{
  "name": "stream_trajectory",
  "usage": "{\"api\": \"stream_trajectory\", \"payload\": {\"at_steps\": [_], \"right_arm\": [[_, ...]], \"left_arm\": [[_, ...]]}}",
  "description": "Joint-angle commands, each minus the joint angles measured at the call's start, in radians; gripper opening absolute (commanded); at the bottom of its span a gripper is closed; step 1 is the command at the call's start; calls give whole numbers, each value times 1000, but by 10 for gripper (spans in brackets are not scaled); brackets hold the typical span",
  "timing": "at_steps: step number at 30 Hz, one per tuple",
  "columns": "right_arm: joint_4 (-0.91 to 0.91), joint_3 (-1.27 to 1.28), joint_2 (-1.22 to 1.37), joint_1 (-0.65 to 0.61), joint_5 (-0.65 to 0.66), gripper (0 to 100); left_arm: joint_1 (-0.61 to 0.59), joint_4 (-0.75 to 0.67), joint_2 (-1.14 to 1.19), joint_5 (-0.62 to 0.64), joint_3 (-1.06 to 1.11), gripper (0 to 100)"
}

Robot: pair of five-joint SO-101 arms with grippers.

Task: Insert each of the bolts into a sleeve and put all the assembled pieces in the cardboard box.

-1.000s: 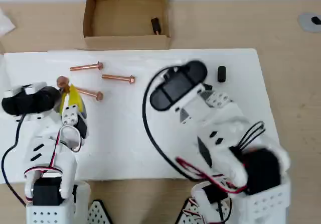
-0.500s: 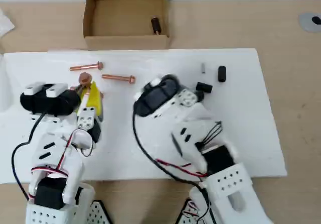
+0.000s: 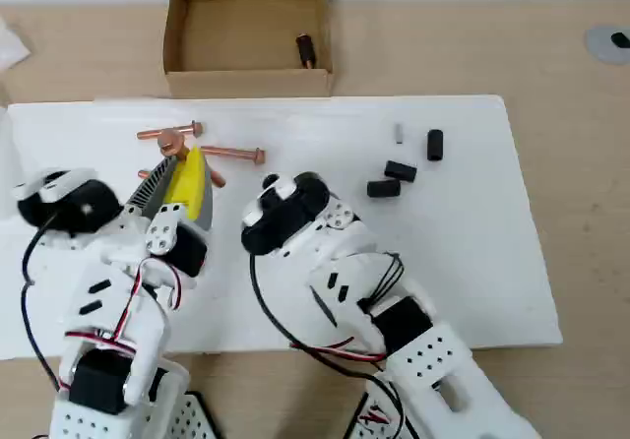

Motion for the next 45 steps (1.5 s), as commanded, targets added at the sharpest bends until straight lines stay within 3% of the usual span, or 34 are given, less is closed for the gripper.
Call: {"api": "stream_trajectory", "payload": {"at_steps": [1, 20, 27, 45], "right_arm": [[-29, -5, -19, -38, -12, 12], [-29, -36, -21, -122, -117, 10], [-115, -41, -24, -127, -241, 10], [-133, 2, -90, -157, -239, 10]], "left_arm": [[20, -28, -36, 11, -9, 5], [20, -34, -47, 58, 35, 6], [37, -29, -38, 52, 35, 6], [83, -31, -38, -26, 26, 5]]}}
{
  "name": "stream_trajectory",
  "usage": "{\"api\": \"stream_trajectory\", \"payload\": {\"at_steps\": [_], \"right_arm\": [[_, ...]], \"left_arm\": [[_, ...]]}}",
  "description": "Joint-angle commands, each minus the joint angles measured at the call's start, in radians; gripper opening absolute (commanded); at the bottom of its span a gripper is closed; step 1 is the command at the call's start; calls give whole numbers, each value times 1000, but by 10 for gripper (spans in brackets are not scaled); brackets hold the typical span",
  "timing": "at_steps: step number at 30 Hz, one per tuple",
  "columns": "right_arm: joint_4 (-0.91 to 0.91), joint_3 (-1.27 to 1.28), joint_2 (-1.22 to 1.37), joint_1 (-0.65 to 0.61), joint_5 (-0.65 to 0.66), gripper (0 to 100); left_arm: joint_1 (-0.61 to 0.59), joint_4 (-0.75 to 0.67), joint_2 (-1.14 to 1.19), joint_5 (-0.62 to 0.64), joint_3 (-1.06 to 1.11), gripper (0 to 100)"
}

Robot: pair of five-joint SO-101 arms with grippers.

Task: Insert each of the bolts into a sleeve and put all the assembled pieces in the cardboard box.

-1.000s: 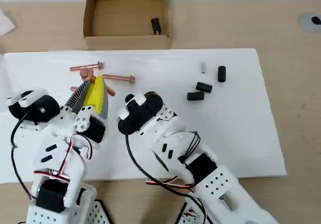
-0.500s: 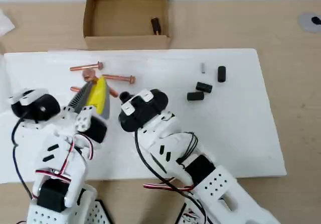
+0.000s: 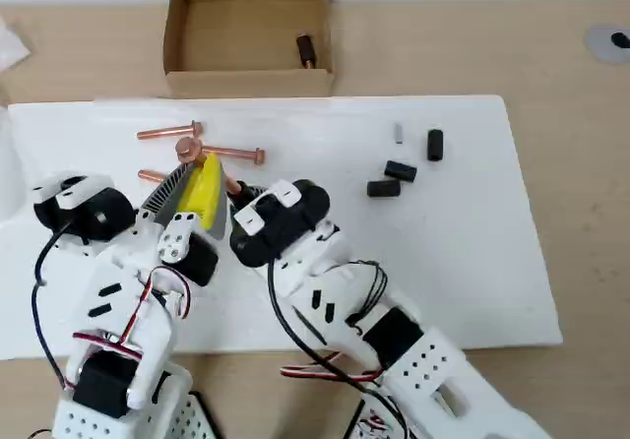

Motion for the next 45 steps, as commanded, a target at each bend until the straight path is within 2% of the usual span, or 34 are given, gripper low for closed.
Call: {"api": "stream_trajectory", "payload": {"at_steps": [1, 9, 15, 20, 25, 31, 39, 45], "right_arm": [[-31, 2, -48, -13, -8, 10], [-31, 13, -77, -13, -5, 10], [-31, 13, -84, -13, -5, 10], [-31, 13, -84, -13, -5, 10], [-26, 13, -84, -15, -3, 9], [-26, 13, -84, -15, -3, 9], [-26, 12, -79, -15, -3, 9], [-25, 7, -74, -10, -3, 9]], "left_arm": [[11, -23, -1, -11, -17, 5], [55, -21, -1, -11, -12, 6], [115, -12, -1, -92, -12, 10], [137, 80, -1, -94, -48, 91], [135, 147, -1, -92, -91, 129], [127, 196, -1, -97, -115, 137], [80, 347, 1, -97, -183, 176], [74, 431, 1, -176, -222, 181]]}}
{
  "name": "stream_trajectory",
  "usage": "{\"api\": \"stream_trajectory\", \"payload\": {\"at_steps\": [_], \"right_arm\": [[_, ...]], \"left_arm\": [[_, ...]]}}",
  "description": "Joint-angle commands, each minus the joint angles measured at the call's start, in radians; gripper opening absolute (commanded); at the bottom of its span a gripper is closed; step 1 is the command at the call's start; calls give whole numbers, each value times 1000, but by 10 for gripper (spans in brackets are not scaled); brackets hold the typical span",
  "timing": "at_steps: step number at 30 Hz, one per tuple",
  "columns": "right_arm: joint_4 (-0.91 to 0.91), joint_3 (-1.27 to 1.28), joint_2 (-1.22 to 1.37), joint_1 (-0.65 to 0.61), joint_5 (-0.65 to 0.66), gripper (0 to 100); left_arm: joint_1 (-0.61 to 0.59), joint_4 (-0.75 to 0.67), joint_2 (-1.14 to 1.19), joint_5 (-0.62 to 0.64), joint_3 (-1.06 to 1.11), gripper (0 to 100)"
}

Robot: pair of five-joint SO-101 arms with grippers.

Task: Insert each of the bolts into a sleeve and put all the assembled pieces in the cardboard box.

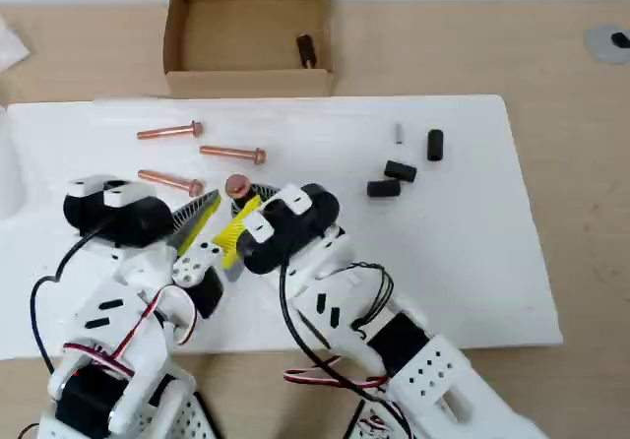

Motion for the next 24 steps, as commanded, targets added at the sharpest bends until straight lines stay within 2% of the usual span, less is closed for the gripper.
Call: {"api": "stream_trajectory", "payload": {"at_steps": [1, 6, 13, 18, 24], "right_arm": [[-25, -10, -16, -7, -3, 9], [29, -114, 71, 71, -3, 11], [181, -639, 558, 182, -2, 10], [316, -1086, 940, 248, 25, 10], [416, -1600, 1372, 328, 51, 10]], "left_arm": [[-35, 29, 2, -28, -80, 180], [-221, 20, 38, -25, -146, 157], [-436, 23, 348, -29, -262, 0], [-482, 20, 509, -31, -339, 2], [-485, 20, 561, -75, -361, 2]]}}
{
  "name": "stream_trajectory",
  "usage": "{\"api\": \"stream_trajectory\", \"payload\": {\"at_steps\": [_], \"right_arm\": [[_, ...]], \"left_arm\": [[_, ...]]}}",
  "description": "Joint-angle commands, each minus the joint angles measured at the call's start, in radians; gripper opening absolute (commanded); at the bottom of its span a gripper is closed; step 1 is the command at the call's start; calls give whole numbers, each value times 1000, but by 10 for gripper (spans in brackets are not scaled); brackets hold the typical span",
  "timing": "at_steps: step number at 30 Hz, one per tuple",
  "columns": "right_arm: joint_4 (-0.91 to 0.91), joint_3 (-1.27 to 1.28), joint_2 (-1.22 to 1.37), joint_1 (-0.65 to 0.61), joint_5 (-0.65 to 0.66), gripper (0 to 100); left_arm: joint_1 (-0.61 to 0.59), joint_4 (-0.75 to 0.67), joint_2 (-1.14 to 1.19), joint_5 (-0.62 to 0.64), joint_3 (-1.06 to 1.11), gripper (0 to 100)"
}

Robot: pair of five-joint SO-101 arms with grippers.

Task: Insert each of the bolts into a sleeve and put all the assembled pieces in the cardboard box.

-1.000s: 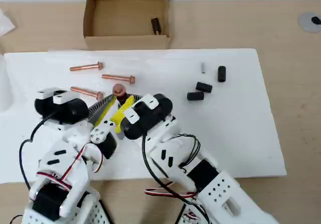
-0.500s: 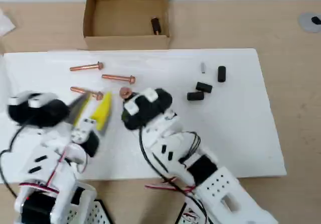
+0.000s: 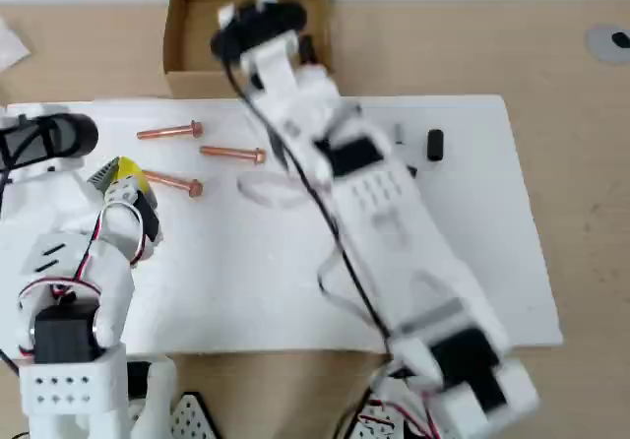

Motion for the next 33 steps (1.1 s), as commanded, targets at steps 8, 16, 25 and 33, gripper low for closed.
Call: {"api": "stream_trajectory", "payload": {"at_steps": [8, 16, 25, 33], "right_arm": [[71, -986, 722, 96, 32, 10], [66, -1529, 1210, 133, 91, 10], [61, -1702, 1417, 160, 127, 33], [164, -1716, 1411, 147, 126, 145]], "left_arm": [[-8, -32, 21, -68, -26, 2], [-6, -46, 21, -61, 25, 2], [37, -43, 18, -63, 64, 2], [81, -44, 13, -61, 81, 43]]}}
